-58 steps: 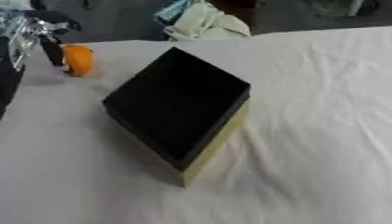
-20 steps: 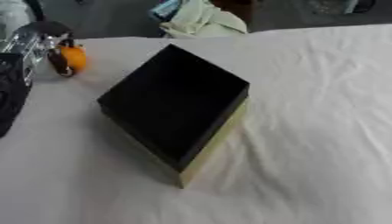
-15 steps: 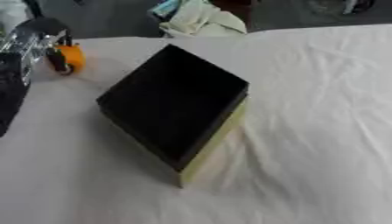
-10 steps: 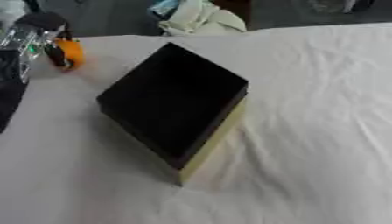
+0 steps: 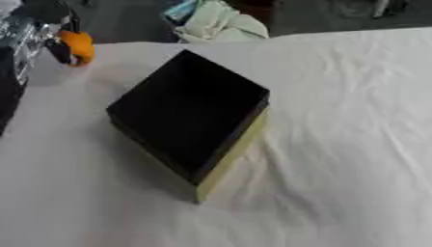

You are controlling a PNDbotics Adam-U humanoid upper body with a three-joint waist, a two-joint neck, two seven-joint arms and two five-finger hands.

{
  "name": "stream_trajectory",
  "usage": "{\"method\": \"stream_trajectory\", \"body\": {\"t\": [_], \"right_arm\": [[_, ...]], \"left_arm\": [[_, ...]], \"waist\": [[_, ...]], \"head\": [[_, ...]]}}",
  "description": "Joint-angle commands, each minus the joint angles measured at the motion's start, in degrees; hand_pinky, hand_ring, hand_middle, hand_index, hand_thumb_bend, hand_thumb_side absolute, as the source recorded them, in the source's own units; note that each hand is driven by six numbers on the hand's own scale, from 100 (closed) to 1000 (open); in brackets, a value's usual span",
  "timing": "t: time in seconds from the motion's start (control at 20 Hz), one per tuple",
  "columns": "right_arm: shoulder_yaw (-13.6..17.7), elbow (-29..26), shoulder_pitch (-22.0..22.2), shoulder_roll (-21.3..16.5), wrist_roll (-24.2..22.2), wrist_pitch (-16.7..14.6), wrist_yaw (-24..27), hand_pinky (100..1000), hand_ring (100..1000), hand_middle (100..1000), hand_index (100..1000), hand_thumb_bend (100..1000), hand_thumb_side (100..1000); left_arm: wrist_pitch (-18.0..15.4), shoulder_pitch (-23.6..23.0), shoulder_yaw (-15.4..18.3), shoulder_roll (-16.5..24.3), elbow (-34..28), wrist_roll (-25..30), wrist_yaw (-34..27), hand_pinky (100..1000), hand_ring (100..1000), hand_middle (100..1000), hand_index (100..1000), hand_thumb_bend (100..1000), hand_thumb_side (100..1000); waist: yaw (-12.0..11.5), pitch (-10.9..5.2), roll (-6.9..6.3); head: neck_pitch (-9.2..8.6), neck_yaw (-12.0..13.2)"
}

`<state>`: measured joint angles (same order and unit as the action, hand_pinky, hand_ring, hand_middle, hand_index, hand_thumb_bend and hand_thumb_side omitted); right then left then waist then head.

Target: Pick up objects on the table and place them in the box.

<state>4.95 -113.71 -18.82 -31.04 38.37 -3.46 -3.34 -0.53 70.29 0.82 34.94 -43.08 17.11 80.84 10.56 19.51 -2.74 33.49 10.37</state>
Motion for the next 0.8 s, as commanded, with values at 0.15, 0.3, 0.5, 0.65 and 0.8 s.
{"method": "stream_trajectory", "body": {"t": [0.15, 0.3, 0.5, 0.65, 0.8], "right_arm": [[0.8, -0.9, -0.2, -1.0, 0.1, 0.0, 0.3, 772, 747, 721, 862, 305, 1000], [0.7, -0.9, -0.2, -1.1, 0.1, 0.0, 0.3, 772, 747, 721, 862, 303, 1000], [0.6, -0.9, -0.3, -1.1, -0.1, -0.1, 0.4, 771, 747, 722, 861, 301, 1000], [0.5, -0.9, -0.5, -1.0, -0.3, -0.2, 0.5, 771, 747, 722, 862, 299, 1000], [0.4, -0.9, -0.6, -0.9, -0.4, -0.4, 0.7, 770, 747, 723, 862, 297, 1000]], "left_arm": [[-3.2, 0.1, -1.8, 3.5, -7.5, -0.6, -3.8, 132, 415, 563, 618, 484, 100], [-5.3, -0.8, -3.5, 4.2, -12.6, -0.5, -7.3, 131, 412, 560, 615, 479, 100], [-7.8, -2.1, -6.6, 4.8, -18.8, 0.6, -12.6, 136, 413, 562, 619, 476, 100], [-9.4, -3.0, -8.9, 5.1, -23.5, 1.4, -16.2, 137, 413, 561, 618, 472, 100], [-10.9, -4.0, -11.1, 5.2, -28.6, 2.1, -20.4, 135, 412, 559, 615, 465, 100]], "waist": [[-0.2, -2.11, -0.06], [-0.3, -2.63, -0.17], [-0.4, -3.48, -0.28], [-0.3, -4.20, -0.31], [-0.2, -5.12, -0.39]], "head": [[1.04, -1.0], [1.60, -1.7], [2.22, -2.6], [2.66, -3.0], [3.09, -3.1]]}}
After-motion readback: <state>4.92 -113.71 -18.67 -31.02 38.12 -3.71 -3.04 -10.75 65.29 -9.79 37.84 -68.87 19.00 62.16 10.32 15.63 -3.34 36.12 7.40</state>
